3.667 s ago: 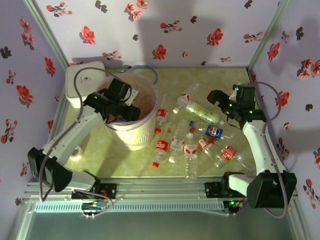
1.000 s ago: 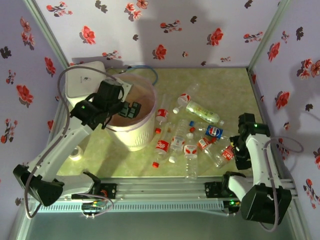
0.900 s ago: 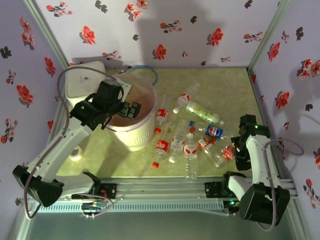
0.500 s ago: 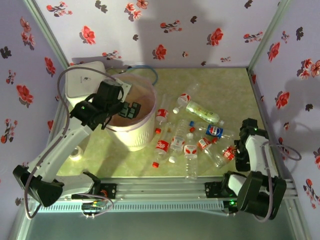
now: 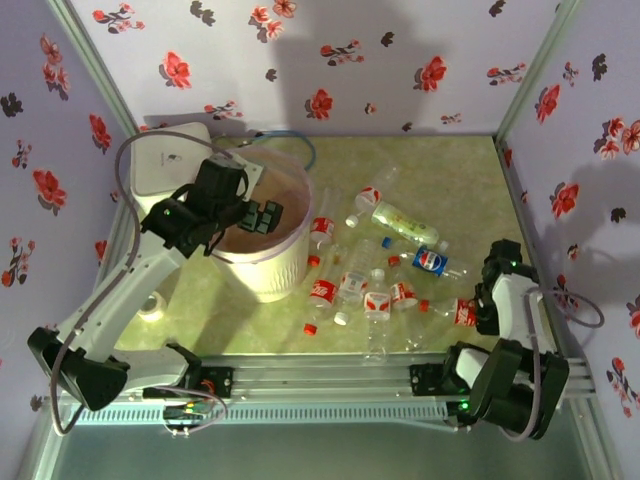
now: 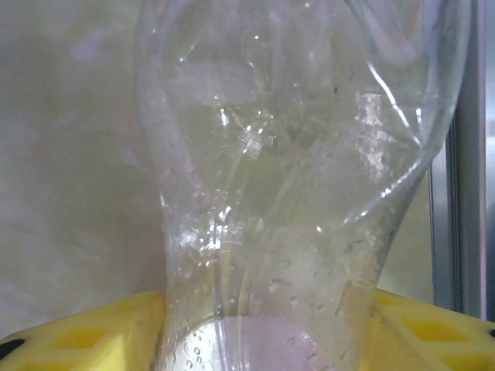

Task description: Put the plastic bottles in the bin

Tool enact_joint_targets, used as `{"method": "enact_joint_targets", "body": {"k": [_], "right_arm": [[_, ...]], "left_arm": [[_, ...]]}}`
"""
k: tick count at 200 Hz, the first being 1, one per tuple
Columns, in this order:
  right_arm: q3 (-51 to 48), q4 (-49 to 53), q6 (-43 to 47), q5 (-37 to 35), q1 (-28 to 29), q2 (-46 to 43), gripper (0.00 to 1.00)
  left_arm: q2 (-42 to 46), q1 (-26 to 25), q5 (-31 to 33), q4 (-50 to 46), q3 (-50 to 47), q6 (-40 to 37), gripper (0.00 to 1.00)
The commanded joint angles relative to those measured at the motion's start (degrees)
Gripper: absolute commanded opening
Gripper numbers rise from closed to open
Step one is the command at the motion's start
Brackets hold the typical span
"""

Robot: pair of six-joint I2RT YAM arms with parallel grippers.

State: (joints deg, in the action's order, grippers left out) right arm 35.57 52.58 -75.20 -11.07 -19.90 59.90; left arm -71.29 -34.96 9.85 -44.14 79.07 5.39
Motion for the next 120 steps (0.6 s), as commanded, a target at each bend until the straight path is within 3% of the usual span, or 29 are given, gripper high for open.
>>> {"method": "enact_joint_targets", "body": {"k": [1,43,64,105,120], "right_arm": [[3.01,3.89,1.25,-4.11,-0.37,-3.87,0.60],[6.36,5.52,3.22,-3.36,-0.39,-10.14,0.56],[9.11,4.34,5.96,-2.35,0.42,-10.91,0.48],[10.37,-5.80,8.59,2.62,2.12,-11.47,0.34],[10.99,-12.80,8.07,7.58,2.15,-10.92,0.31]], "left_arm": [[-0.17,0.42,-0.62,0.75,3.01,0.07,1.00],[0.72,0.42,-0.62,-0.66,5.53,0.53,1.00],[2.30,0.26,-0.91,-0.88,6.27,1.79,1.00],[6.83,0.16,-7.56,1.96,7.30,4.85,1.00],[8.49,0.16,-9.93,3.39,7.87,6.26,1.00]]}}
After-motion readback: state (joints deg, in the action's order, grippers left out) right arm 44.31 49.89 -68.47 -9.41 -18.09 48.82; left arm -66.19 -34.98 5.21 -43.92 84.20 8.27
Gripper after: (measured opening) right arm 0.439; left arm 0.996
